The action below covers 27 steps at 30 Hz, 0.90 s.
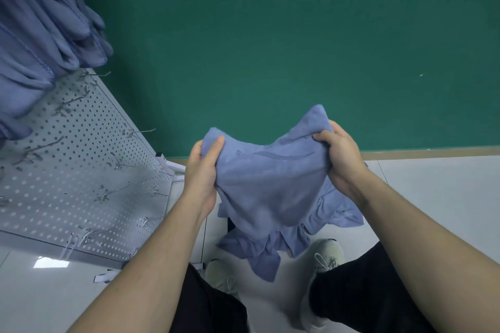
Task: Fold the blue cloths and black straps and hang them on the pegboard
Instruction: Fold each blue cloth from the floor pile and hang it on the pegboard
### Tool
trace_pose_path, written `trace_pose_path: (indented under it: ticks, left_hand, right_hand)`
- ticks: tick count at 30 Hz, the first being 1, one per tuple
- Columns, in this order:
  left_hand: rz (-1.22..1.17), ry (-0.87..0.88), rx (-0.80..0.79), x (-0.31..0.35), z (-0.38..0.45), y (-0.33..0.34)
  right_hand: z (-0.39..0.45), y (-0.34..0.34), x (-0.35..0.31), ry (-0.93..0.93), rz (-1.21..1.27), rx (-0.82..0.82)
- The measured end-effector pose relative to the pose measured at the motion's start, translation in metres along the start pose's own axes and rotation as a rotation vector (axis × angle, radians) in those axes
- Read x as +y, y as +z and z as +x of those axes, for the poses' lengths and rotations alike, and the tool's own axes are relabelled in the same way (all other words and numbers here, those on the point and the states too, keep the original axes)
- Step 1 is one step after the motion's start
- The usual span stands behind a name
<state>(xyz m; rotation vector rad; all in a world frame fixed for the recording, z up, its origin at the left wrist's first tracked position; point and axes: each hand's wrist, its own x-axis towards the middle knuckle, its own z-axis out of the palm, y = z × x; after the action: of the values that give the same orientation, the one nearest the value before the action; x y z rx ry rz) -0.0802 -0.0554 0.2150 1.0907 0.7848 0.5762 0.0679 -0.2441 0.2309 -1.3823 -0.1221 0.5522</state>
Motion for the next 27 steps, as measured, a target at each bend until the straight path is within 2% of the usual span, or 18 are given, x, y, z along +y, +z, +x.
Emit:
trace_pose_path:
  ticks: [2,6,10,13,15,19,27]
  left_hand:
    - [0.05,0.078,0.064,-0.001,-0.002,0.0]
    - [0.022,0.1,0.109,-0.004,-0.002,-0.001]
    - [0.077,0.066,0.1,-0.009,-0.005,0.004]
    - [0.138,0.046,0.097,-0.016,-0.005,0.01]
    - [0.176,0.039,0.084,-0.02,-0.007,0.015]
    - [0.268,0.001,-0.055,-0.032,-0.014,0.029]
    - [0.1,-0.217,-0.134,-0.049,-0.026,0.054]
  right_hand:
    - [-0.001,0.0,0.0,0.034,0.054,-0.011]
    - [0.004,-0.005,0.003,0.074,0.138,-0.035]
    - [0.009,-0.004,0.015,-0.15,-0.269,0.165]
    - [0.01,0.0,0.024,-0.219,-0.388,0.218]
    - [0.009,0.005,0.029,-0.196,-0.433,0.193]
    - [0.004,0.021,0.042,-0.139,-0.485,0.096]
    - [0.0,0.042,0.051,-0.148,-0.603,-0.074]
